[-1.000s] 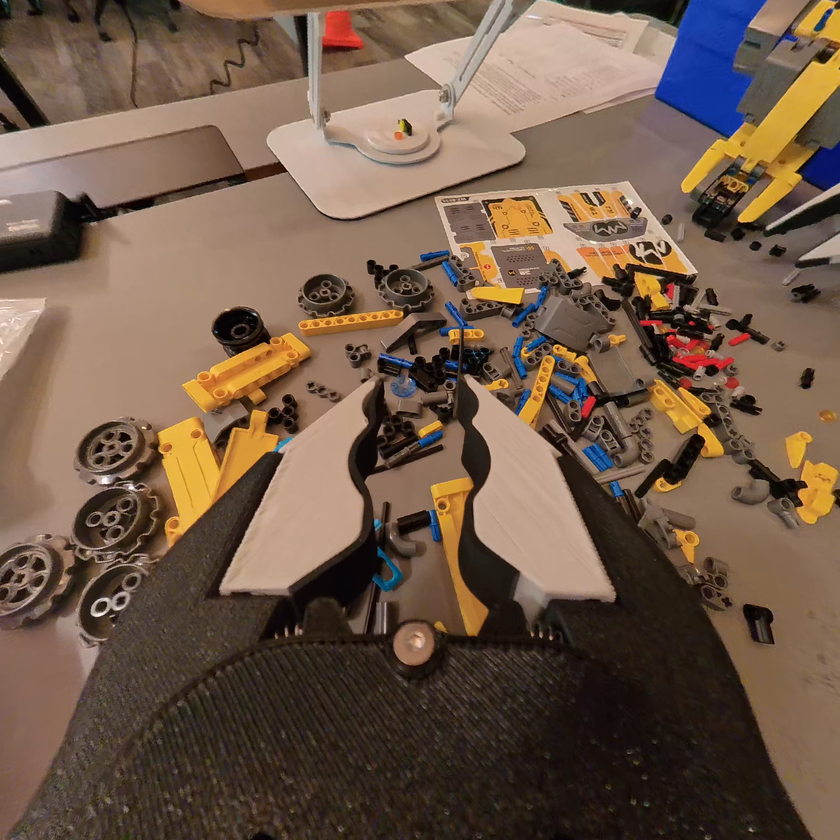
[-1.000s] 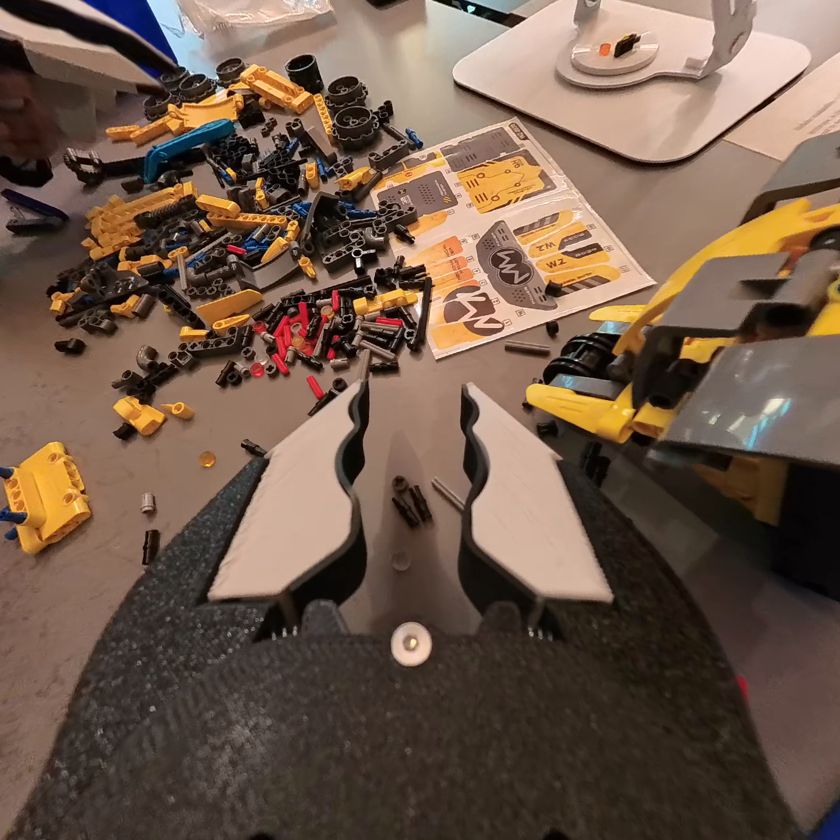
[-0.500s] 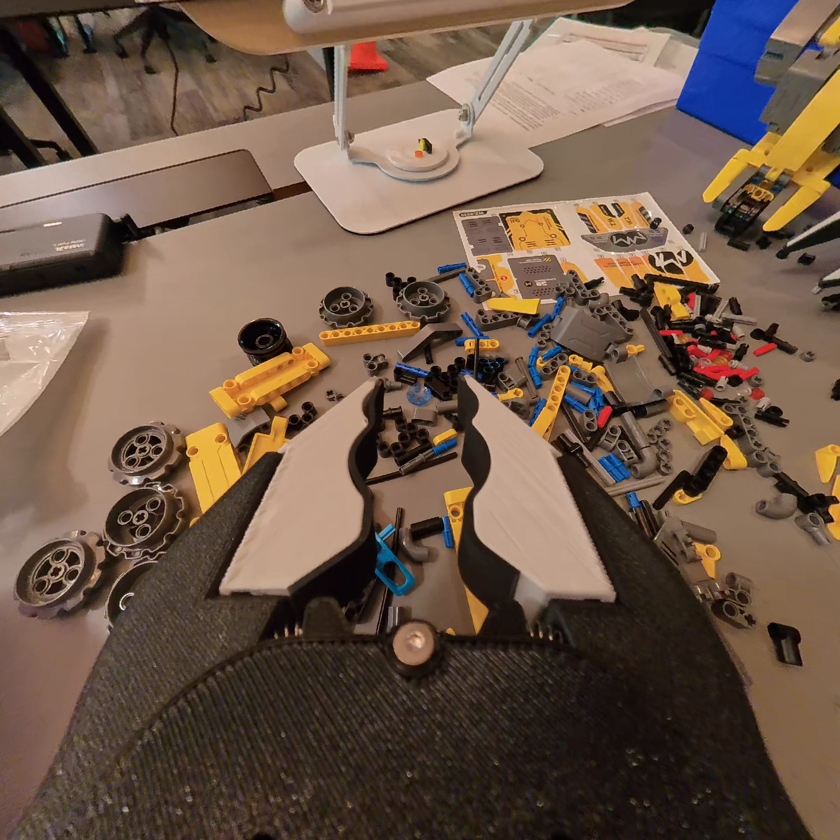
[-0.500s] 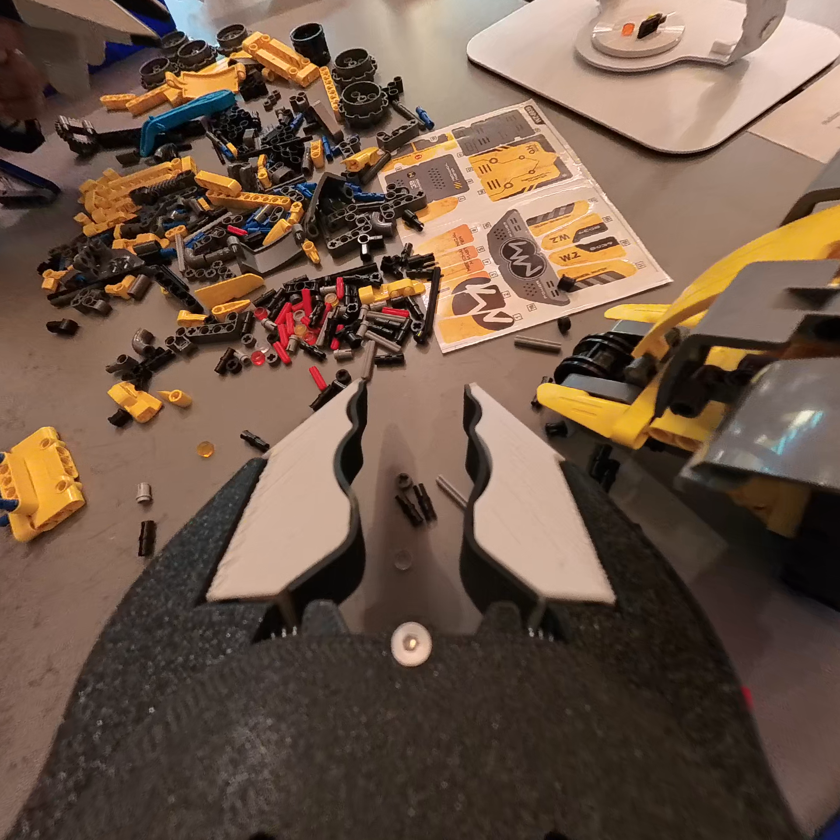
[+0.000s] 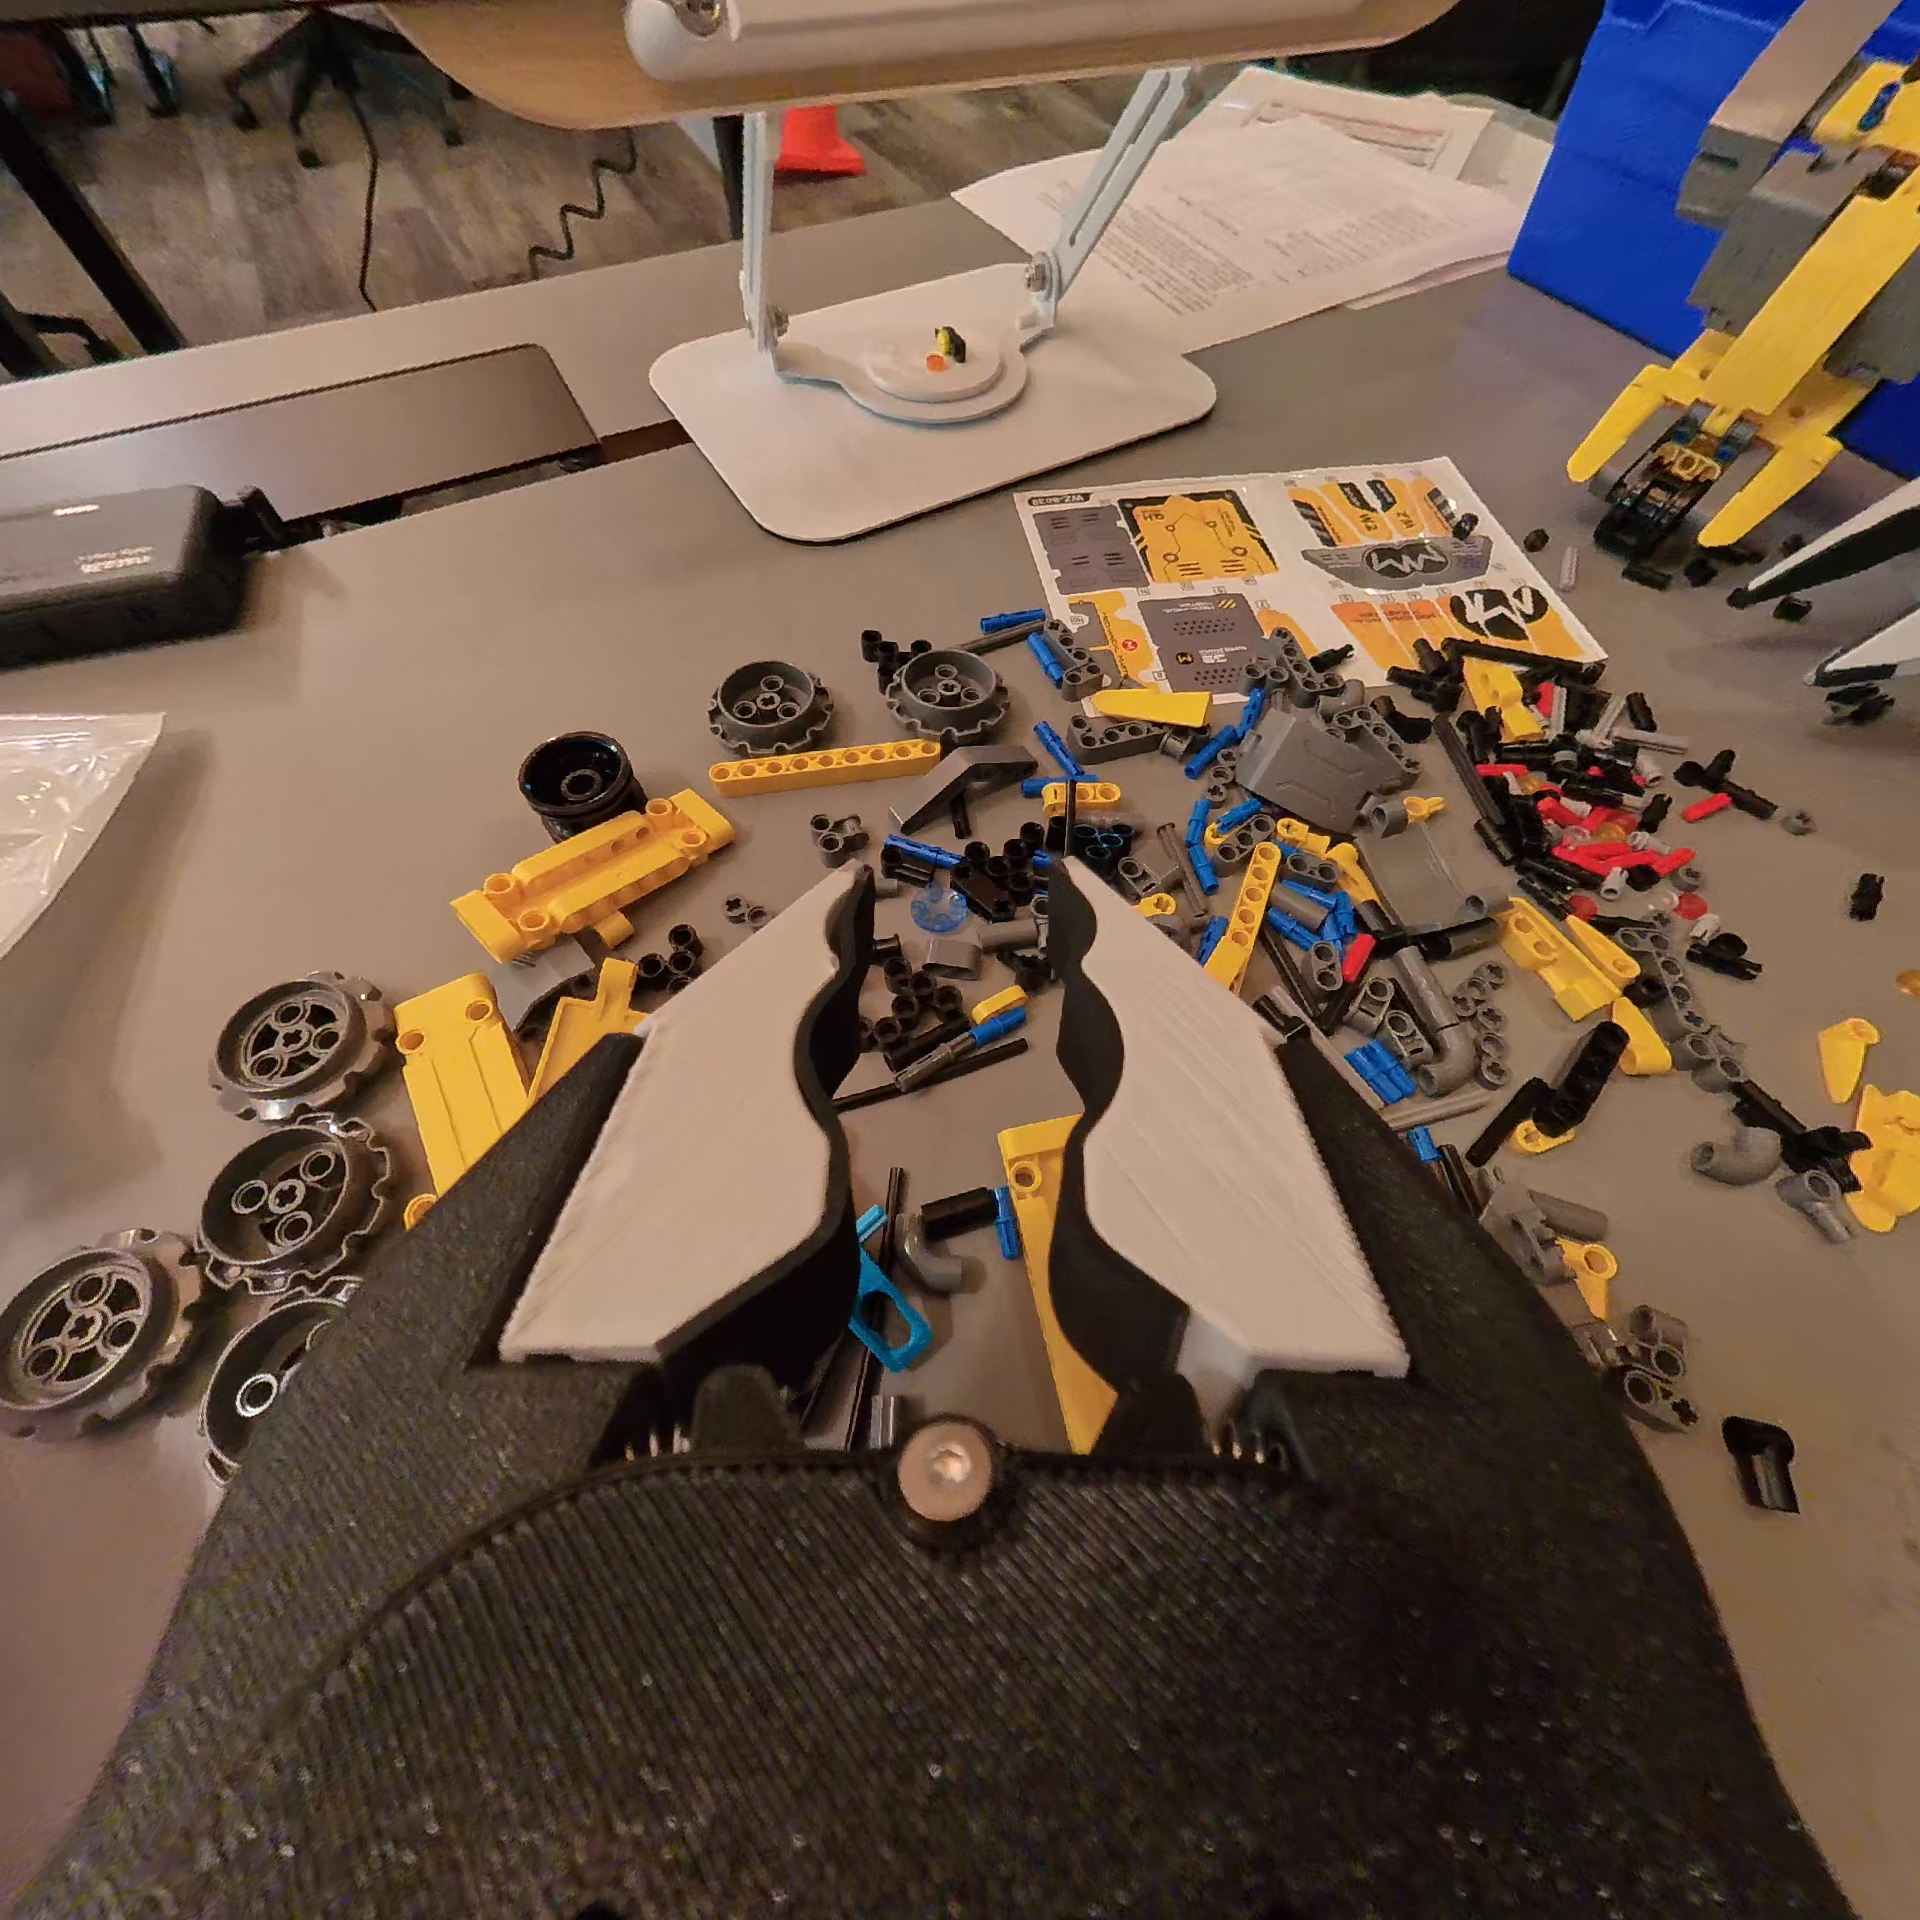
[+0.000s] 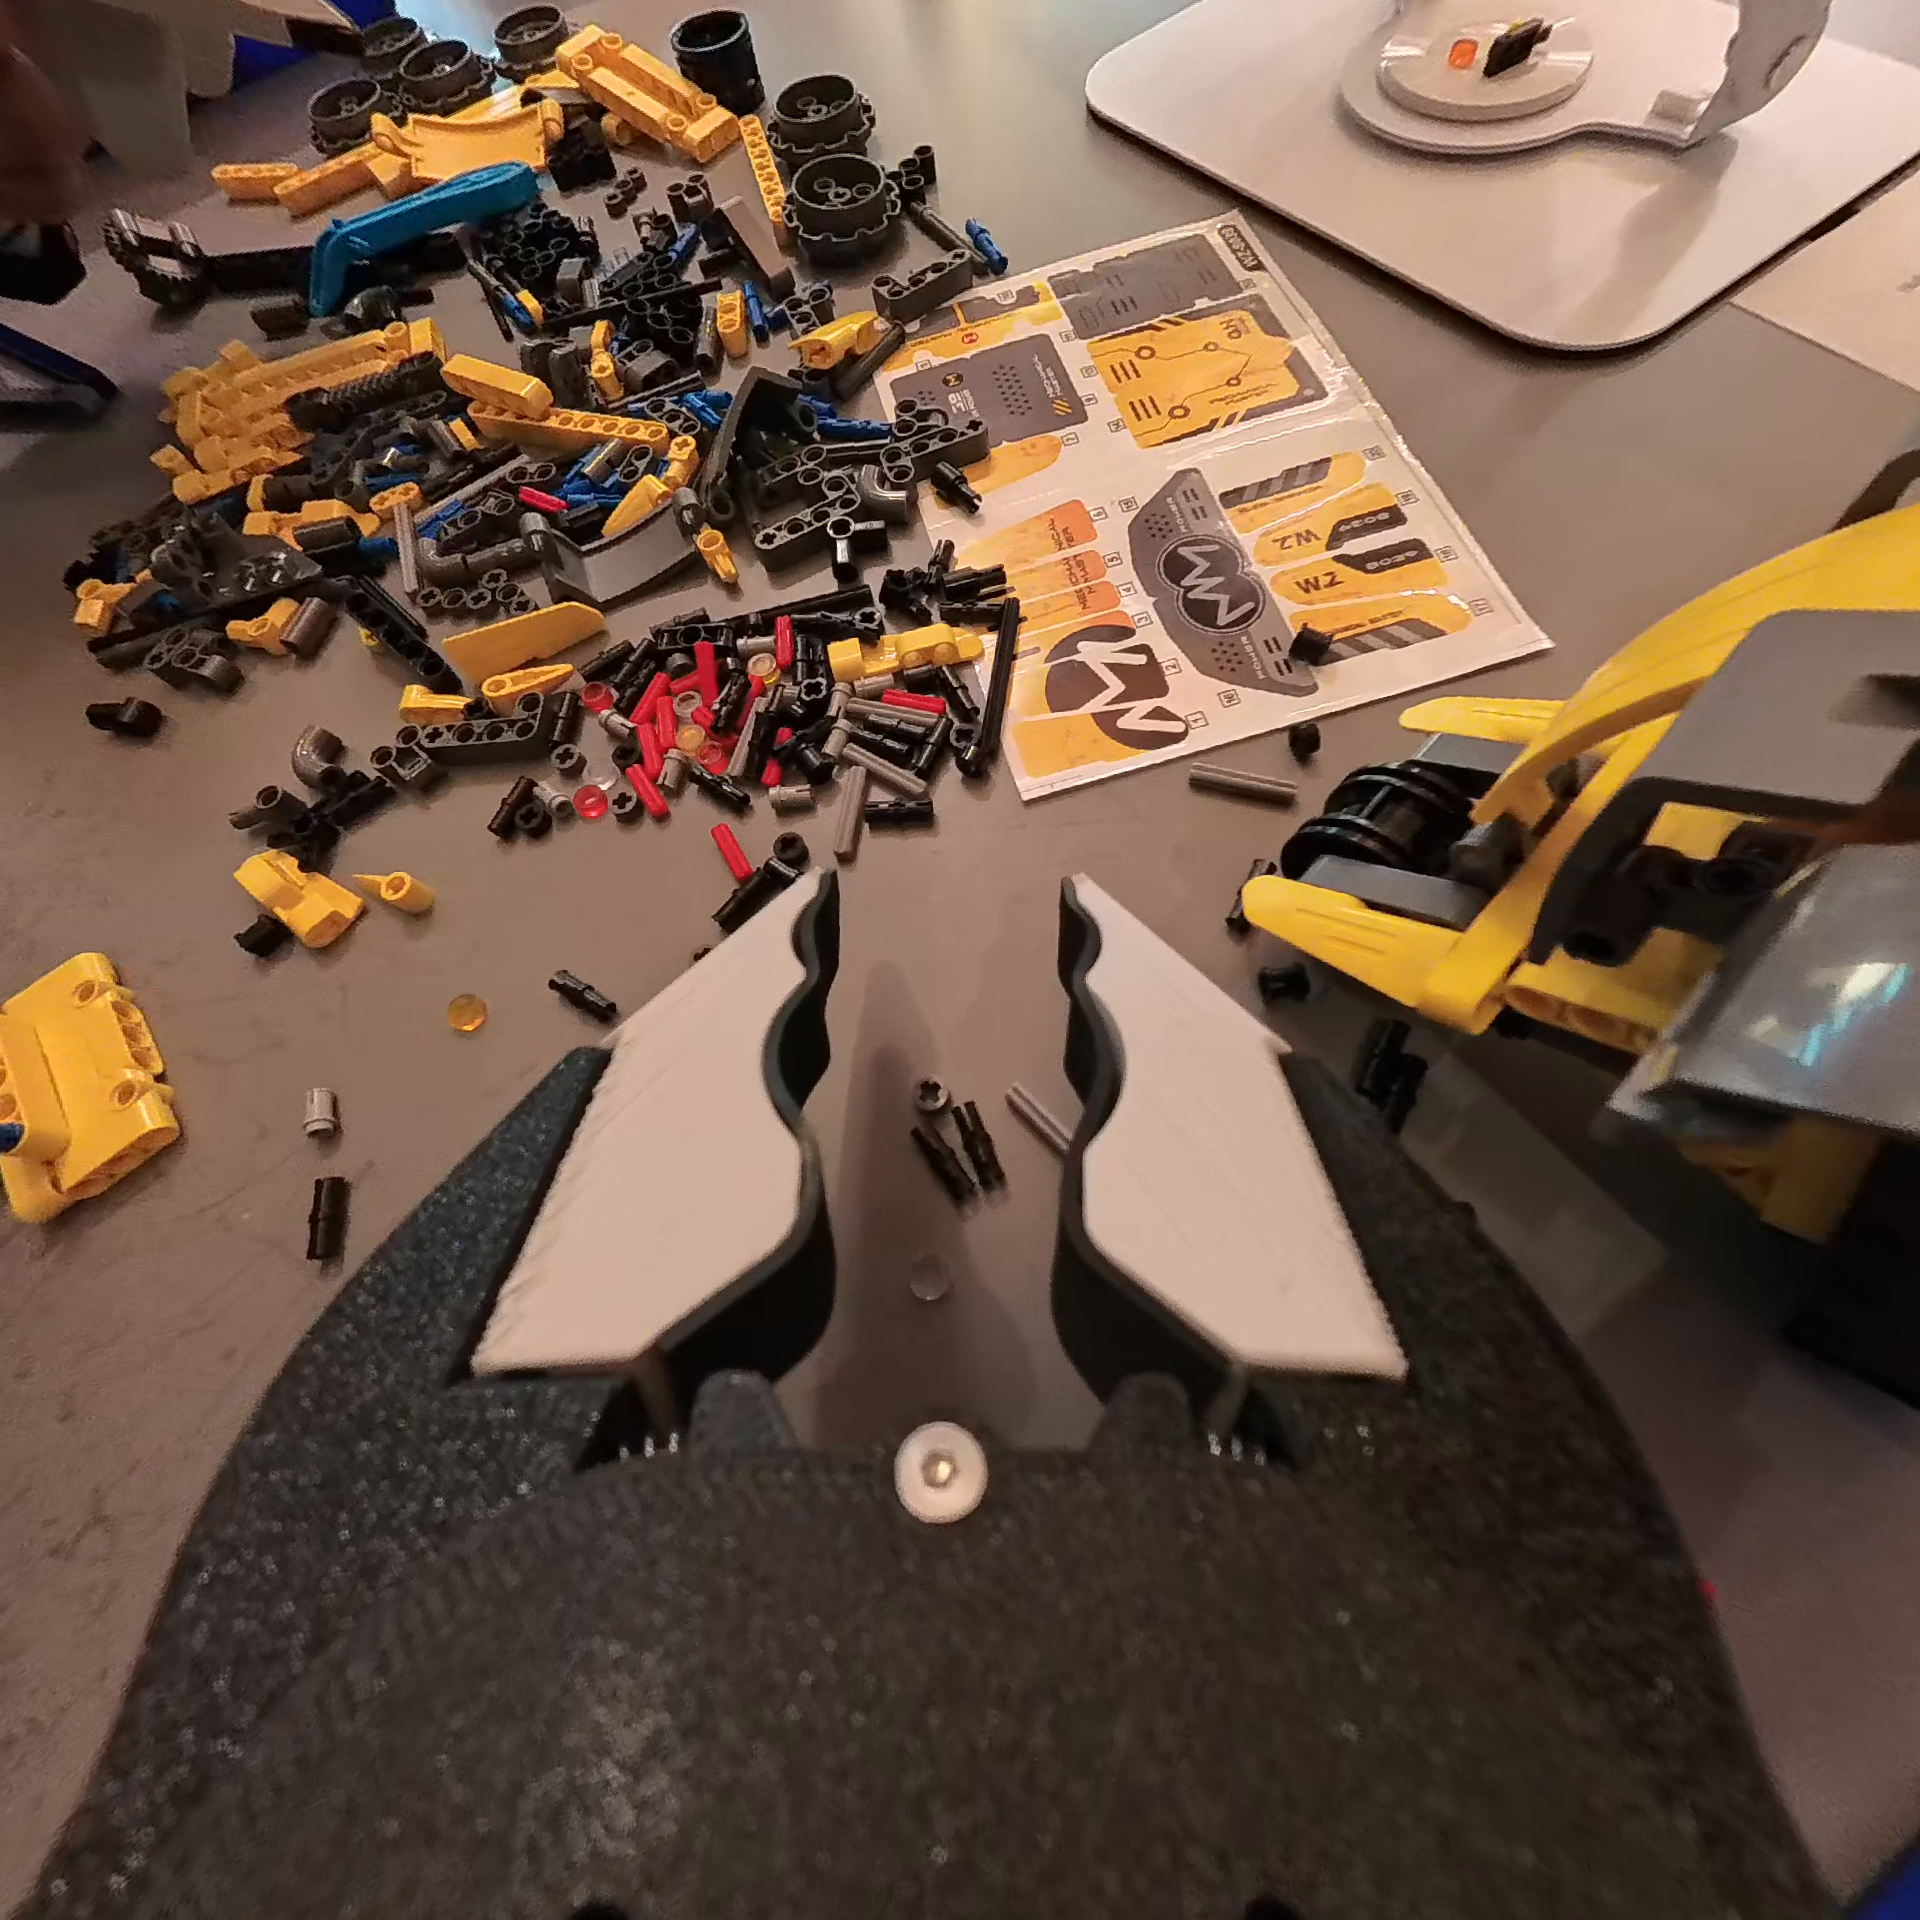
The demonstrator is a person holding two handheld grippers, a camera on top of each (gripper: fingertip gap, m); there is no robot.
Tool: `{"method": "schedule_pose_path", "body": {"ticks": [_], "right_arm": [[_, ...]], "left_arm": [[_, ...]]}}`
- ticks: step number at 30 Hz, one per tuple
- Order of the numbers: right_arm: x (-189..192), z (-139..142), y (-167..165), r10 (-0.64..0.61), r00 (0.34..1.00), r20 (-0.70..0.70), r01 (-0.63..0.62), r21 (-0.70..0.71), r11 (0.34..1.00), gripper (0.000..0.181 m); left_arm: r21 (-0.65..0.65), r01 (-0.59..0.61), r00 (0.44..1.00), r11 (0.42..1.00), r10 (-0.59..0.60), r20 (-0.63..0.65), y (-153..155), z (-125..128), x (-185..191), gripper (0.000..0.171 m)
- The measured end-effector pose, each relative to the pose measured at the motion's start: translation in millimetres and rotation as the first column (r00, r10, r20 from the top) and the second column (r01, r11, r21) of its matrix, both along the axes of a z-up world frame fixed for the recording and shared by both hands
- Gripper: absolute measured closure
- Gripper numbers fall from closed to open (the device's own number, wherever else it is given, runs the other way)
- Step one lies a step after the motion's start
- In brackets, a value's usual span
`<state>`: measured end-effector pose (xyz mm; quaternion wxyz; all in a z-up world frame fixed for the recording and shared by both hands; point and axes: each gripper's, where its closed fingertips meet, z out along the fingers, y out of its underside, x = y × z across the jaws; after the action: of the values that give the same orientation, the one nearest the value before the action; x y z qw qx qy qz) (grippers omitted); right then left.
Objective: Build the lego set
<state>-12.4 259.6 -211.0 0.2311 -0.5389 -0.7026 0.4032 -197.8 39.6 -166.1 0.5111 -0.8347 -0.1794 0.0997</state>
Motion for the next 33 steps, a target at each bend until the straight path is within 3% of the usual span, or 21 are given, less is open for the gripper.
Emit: {"method": "schedule_pose_path", "body": {"ticks": [3, 5, 8, 10, 15, 19, 23, 28, 33], "right_arm": [[0, 0, 0, 0.000, 1.000, 0.000, 0.000, -0.008, 1.000, 0.139], [0, 0, 0, 0.002, 1.000, 0.002, -0.002, -0.006, 1.000, 0.139], [0, -1, -1, 0.008, 1.000, 0.008, -0.008, -0.001, 1.000, 0.139], [0, -2, -1, 0.011, 1.000, 0.016, -0.010, -0.009, 1.000, 0.139], [2, 1, -6, 0.035, 0.999, 0.012, -0.035, -0.069, 0.997, 0.139], [3, -1, -8, 0.044, 0.998, 0.035, -0.040, -0.114, 0.993, 0.136], [3, 1, -11, 0.052, 0.998, 0.036, -0.046, -0.143, 0.989, 0.135], [3, 1, -10, 0.046, 0.998, 0.035, -0.040, -0.154, 0.987, 0.135], [3, 4, -8, 0.039, 0.999, 0.025, -0.034, -0.180, 0.983, 0.135]], "left_arm": [[0.024, 0.035, 0.999, 0.999, -0.035, -0.005, 4, 5, 6, 0.140], [0.059, 0.164, 0.986, 0.985, -0.165, 0.009, 11, 13, 29, 0.151], [0.214, 0.484, 0.868, 0.849, -0.496, 0.005, 23, 45, 101, 0.158], [0.215, 0.536, 0.837, 0.816, -0.546, -0.012, 28, 57, 129, 0.160], [-0.062, 0.563, 0.825, 0.824, -0.556, 0.101, 12, 11, 178, 0.161], [-0.212, 0.477, 0.879, 0.853, -0.461, 0.122, -10, -22, 188, 0.155], [-0.238, 0.421, 0.907, 0.875, -0.403, 0.125, -10, -39, 185, 0.152], [-0.288, 0.397, 0.918, 0.872, -0.375, 0.128, -8, -52, 178, 0.160], [-0.310, 0.383, 0.924, 0.870, -0.353, 0.149, -11, -58, 176, 0.152]]}}
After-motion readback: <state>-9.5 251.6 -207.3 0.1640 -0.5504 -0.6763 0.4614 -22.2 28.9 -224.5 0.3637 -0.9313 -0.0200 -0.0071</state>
